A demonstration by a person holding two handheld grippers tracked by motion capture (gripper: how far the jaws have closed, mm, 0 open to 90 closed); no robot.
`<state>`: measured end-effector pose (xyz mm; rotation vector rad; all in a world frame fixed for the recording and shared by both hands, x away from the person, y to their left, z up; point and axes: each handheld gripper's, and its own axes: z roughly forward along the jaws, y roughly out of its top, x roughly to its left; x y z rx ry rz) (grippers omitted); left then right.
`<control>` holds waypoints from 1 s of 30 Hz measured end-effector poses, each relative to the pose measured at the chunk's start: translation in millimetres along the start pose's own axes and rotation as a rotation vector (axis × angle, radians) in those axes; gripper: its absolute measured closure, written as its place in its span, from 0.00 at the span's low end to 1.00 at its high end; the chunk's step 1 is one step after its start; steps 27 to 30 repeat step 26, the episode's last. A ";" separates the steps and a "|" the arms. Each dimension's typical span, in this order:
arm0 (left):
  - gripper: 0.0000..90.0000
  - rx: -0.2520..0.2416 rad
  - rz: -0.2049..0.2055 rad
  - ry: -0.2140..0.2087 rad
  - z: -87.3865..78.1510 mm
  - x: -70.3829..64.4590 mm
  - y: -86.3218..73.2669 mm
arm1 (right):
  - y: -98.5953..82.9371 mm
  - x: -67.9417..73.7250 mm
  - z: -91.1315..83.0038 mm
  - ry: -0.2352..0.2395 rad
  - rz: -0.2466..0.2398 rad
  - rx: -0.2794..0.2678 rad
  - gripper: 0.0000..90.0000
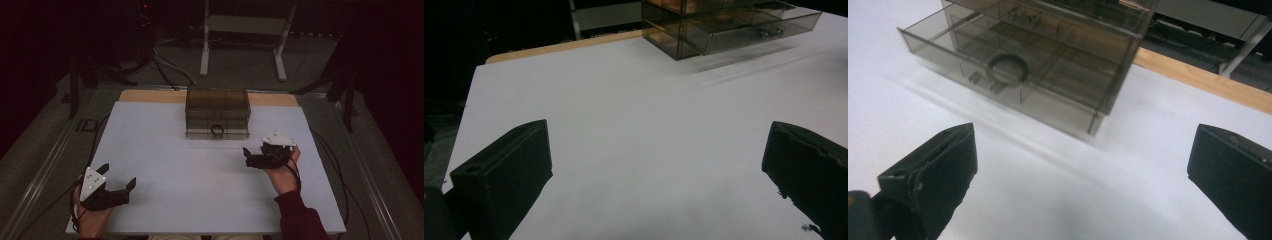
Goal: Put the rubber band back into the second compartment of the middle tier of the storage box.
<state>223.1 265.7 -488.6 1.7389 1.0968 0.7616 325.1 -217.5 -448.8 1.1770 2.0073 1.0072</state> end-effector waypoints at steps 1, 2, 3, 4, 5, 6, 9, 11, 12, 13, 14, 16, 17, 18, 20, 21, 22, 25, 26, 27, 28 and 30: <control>0.00 -0.004 -0.004 -0.001 0.0 0.3 0.3 | -5.2 -1.2 -3.6 0.001 0.007 -0.010 0.00; 0.00 -0.007 -0.007 -0.002 0.0 0.8 0.6 | -10.0 -2.3 -6.9 0.004 0.010 -0.008 0.00; 0.00 -0.011 -0.010 -0.004 0.3 1.3 0.9 | -14.9 -3.5 -9.6 0.007 0.009 -0.015 0.00; 0.00 -0.013 -0.012 -0.005 0.7 1.8 1.1 | -19.7 -4.5 -12.3 0.011 0.015 -0.025 0.00; 0.00 -0.016 -0.014 -0.007 1.0 2.0 1.4 | -24.4 -5.9 -14.4 0.020 0.019 -0.032 0.00; 0.00 -0.018 -0.014 -0.009 1.3 2.0 1.6 | -29.2 -7.1 -16.3 0.022 0.025 -0.036 0.00; 0.00 -0.025 -0.012 -0.011 1.7 1.5 2.5 | -42.3 -9.6 -22.7 0.030 0.040 -0.064 0.00; 0.00 -0.033 -0.013 -0.015 1.9 1.9 2.9 | -49.6 -11.4 -27.7 0.036 0.048 -0.079 0.00; 0.00 -0.036 -0.013 -0.015 1.6 2.1 3.2 | -53.2 -12.5 -30.6 0.041 0.055 -0.090 0.00; 0.00 -0.042 -0.015 -0.015 1.2 2.3 3.5 | -56.9 -14.0 -33.9 0.042 0.058 -0.100 0.00; 0.00 -0.049 -0.019 -0.018 0.6 2.7 3.9 | -60.7 -15.3 -37.4 0.044 0.061 -0.115 0.00; 0.00 -0.063 -0.030 -0.021 0.1 3.8 4.5 | -68.0 -18.0 -44.5 0.047 0.072 -0.138 0.00; 0.00 -0.067 -0.034 -0.022 -0.3 4.6 4.6 | -71.4 -19.2 -48.0 0.052 0.079 -0.149 0.00; 0.00 -0.073 -0.040 -0.023 -0.4 5.2 4.8 | -74.7 -19.9 -51.2 0.054 0.081 -0.160 0.00; 0.00 -0.080 -0.044 -0.023 -0.8 5.9 5.3 | -81.0 -21.4 -56.8 0.051 0.083 -0.176 0.00; 0.00 -0.082 -0.046 -0.021 -1.2 5.9 5.5 | -83.8 -22.0 -58.7 0.051 0.090 -0.182 0.00; 0.00 -0.084 -0.046 -0.020 -1.6 6.2 5.7 | -86.1 -22.2 -60.1 0.052 0.094 -0.183 0.00; 0.00 -0.086 -0.047 -0.015 -2.7 7.1 5.3 | -90.4 -21.8 -61.9 0.048 0.093 -0.182 0.00; 0.00 -0.082 -0.048 -0.014 -2.8 7.4 5.0 | -91.3 -22.0 -61.9 0.045 0.089 -0.180 0.00; 0.00 -0.082 -0.048 -0.014 -2.8 7.4 5.0 | -91.3 -22.0 -61.9 0.045 0.089 -0.180 0.00; 0.00 -0.082 -0.048 -0.014 -2.8 7.4 5.0 | -91.3 -22.0 -61.9 0.045 0.089 -0.180 0.00; 0.00 -0.082 -0.048 -0.014 -2.8 7.4 5.0 | -91.3 -22.0 -61.9 0.045 0.089 -0.180 0.00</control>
